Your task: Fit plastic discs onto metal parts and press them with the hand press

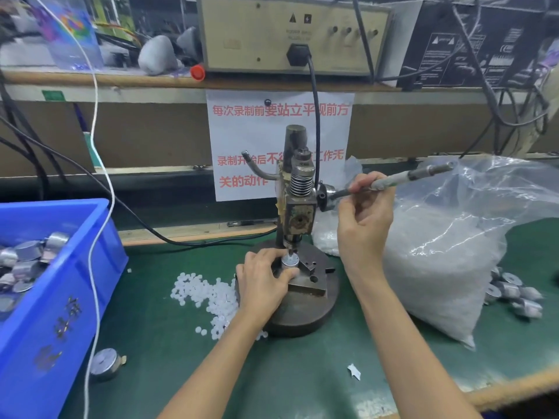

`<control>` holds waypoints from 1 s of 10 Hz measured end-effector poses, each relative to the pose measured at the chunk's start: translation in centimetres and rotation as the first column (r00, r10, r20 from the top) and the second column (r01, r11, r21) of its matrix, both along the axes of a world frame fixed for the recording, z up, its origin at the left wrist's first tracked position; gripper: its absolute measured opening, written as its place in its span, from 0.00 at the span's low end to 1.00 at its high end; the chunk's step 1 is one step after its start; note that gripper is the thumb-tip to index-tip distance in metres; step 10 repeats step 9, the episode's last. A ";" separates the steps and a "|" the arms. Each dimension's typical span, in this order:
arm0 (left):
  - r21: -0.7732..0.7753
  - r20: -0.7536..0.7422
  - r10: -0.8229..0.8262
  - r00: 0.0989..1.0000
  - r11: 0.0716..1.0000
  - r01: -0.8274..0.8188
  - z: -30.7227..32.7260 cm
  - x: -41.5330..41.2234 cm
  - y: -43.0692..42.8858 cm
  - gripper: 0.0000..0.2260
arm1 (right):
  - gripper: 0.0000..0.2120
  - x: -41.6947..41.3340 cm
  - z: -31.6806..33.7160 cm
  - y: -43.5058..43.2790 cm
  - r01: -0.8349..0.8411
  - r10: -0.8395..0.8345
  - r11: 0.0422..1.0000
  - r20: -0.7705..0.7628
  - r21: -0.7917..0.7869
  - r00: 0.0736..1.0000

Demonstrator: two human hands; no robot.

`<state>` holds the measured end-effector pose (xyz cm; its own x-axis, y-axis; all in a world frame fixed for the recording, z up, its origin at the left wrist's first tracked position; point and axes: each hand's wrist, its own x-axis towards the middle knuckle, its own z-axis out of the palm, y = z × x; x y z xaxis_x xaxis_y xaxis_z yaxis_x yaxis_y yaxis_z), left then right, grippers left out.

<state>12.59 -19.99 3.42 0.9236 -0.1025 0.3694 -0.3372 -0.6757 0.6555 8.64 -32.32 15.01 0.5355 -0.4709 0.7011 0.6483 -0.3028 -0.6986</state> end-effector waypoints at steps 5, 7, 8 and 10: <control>0.026 0.010 -0.024 1.000 0.999 0.023 -0.2 -0.4 0.1 0.16 | 0.17 1.1 2.8 -1.0 -0.030 0.031 0.999 -0.072 0.013 0.997; 0.036 -0.004 -0.009 1.000 0.999 0.009 0.0 -0.6 0.0 0.15 | 0.25 2.8 5.9 -1.5 -0.184 0.144 0.982 -0.446 -0.046 0.883; 0.074 0.023 -0.004 1.000 0.997 0.002 -0.1 -1.0 -0.1 0.15 | 0.26 1.7 5.0 -1.7 -0.293 0.207 0.953 -0.555 -0.070 0.805; 0.117 0.077 0.013 0.997 0.993 -0.022 -0.1 -1.6 -0.2 0.15 | 0.28 0.3 4.1 -1.9 -0.252 0.187 0.967 -0.582 -0.032 0.791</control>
